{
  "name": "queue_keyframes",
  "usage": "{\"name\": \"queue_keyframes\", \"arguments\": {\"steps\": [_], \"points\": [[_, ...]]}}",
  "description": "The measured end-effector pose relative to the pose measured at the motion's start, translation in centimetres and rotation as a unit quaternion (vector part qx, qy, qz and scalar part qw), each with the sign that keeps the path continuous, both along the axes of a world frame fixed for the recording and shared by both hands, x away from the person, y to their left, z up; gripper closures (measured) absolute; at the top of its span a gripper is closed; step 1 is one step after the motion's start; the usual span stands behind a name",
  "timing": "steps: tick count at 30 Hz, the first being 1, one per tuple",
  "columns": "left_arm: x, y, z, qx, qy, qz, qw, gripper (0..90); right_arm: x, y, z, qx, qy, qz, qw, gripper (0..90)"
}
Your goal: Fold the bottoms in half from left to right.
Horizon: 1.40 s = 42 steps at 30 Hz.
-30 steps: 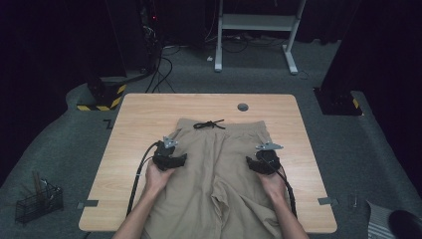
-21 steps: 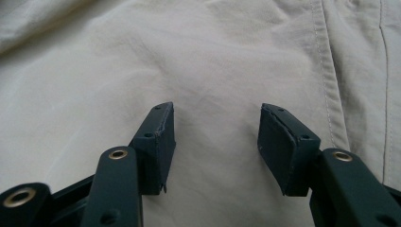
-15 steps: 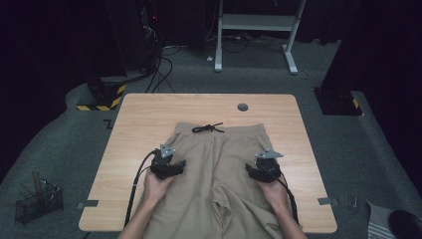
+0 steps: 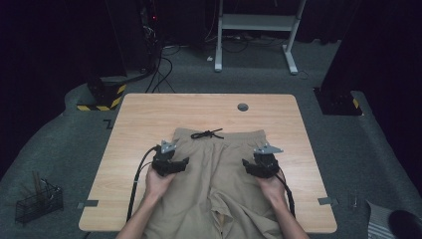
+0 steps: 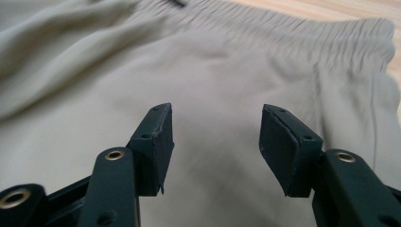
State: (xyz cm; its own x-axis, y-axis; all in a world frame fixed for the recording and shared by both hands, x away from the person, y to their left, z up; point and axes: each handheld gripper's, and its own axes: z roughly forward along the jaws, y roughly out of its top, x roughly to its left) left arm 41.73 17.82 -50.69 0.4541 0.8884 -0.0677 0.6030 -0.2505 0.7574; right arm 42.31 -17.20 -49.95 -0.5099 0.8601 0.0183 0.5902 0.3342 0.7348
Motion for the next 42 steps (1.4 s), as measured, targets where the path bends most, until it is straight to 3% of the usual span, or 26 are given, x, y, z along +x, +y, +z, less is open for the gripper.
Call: {"name": "queue_keyframes", "arguments": {"steps": [2, 4, 8, 11, 13, 20, 23, 25, 27, 31, 34, 37, 39, 42], "points": [[1.2, -0.3, -0.2, 0.0, 0.005, 0.005, 1.0, 31.1, 1.4, 0.2, -0.5, -0.006, 0.002, -0.013, 0.9999, 45.1], [2.0, -0.7, -0.5, 0.014, 0.006, 0.004, 0.9999, 30.8, 2.1, 0.3, -1.1, -0.01, 0.006, -0.021, 0.9997, 45.1], [2.4, -0.8, -1.4, 0.028, 0.016, 0.001, 0.9995, 30.9, 2.3, 0.3, -1.9, -0.018, 0.011, -0.02, 0.9996, 44.8], [2.0, -0.9, -1.7, 0.038, 0.001, -0.001, 0.9993, 30.6, 2.2, 0.4, -1.9, -0.025, 0.011, -0.017, 0.9995, 44.8], [1.5, -0.9, -1.9, 0.034, -0.011, -0.001, 0.9994, 30.6, 1.8, 0.3, -2.0, -0.024, 0.005, -0.018, 0.9995, 44.7], [-1.7, -0.7, -1.9, 0.033, -0.011, -0.017, 0.9992, 31.2, -1.0, -0.1, -2.1, -0.021, 0.003, -0.006, 0.9998, 44.1], [-2.1, -0.5, -1.8, 0.036, -0.005, -0.03, 0.9989, 32.4, -2.2, -0.3, -2.1, -0.023, 0.005, 0.003, 0.9997, 43.9], [-1.9, -0.4, -1.5, 0.042, 0.002, -0.034, 0.9986, 34.3, -2.2, -0.4, -1.9, -0.026, 0.014, 0.009, 0.9995, 42.2], [-1.6, -0.3, -1.1, 0.037, -0.005, -0.029, 0.9989, 35.7, -1.9, -0.2, -1.7, -0.032, 0.016, 0.008, 0.9993, 40.2], [-0.3, 0.0, 0.5, 0.021, -0.002, -0.019, 0.9996, 32.7, -1.0, 0.8, -0.3, -0.014, -0.006, 0.019, 0.9997, 40.4], [1.3, 0.6, 1.2, 0.03, -0.013, 0.005, 0.9995, 32.4, -0.2, 1.4, -0.1, -0.013, -0.014, 0.024, 0.9995, 40.7], [2.6, 1.4, 1.4, 0.028, -0.006, 0.028, 0.9992, 29.7, 1.1, 2.1, -0.4, -0.002, -0.005, 0.022, 0.9997, 41.8], [3.1, 2.2, 1.2, 0.015, -0.007, 0.044, 0.9989, 30.3, 1.5, 2.7, -0.7, -0.006, -0.005, 0.028, 0.9996, 44.5], [3.9, 3.3, 0.3, 0.01, 0.015, 0.06, 0.998, 29.1, 1.7, 3.5, -1.1, -0.007, -0.009, 0.039, 0.9992, 49.0]]}}
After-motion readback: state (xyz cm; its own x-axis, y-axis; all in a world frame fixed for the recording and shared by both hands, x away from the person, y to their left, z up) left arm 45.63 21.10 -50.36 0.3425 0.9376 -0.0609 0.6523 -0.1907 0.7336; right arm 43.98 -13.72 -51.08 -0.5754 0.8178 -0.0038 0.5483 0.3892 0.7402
